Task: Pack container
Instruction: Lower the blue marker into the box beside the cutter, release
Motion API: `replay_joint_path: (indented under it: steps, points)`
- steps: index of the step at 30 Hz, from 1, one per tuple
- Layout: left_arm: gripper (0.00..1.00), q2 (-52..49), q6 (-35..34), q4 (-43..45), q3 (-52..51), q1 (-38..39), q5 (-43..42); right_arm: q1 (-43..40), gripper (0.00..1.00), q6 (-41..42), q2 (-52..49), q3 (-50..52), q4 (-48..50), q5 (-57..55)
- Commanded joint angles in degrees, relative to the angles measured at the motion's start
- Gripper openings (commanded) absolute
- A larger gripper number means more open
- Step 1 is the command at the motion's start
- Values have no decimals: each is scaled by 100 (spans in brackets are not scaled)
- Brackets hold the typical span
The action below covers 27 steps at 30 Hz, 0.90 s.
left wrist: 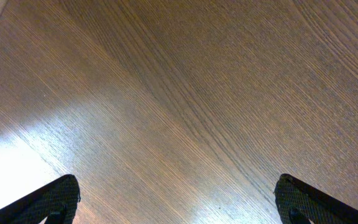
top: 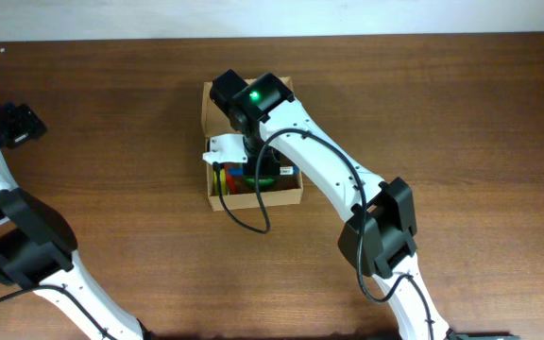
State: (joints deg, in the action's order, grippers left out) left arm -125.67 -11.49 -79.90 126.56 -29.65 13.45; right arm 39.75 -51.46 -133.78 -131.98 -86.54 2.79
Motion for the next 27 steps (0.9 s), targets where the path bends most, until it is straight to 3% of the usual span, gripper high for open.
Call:
replay_joint_path:
  steps: [1, 19, 27]
  points:
    - [100, 96, 87, -4, -9, -2, -22, 11, 3, -76, -125, 20, -2, 442]
    - [100, 96, 90, -4, -9, -2, -22, 197, 4, -59, -173, 1086, 435, 627]
    - [100, 96, 87, -4, -9, -2, -22, 186, 29, 245, -173, 1086, 586, 457]
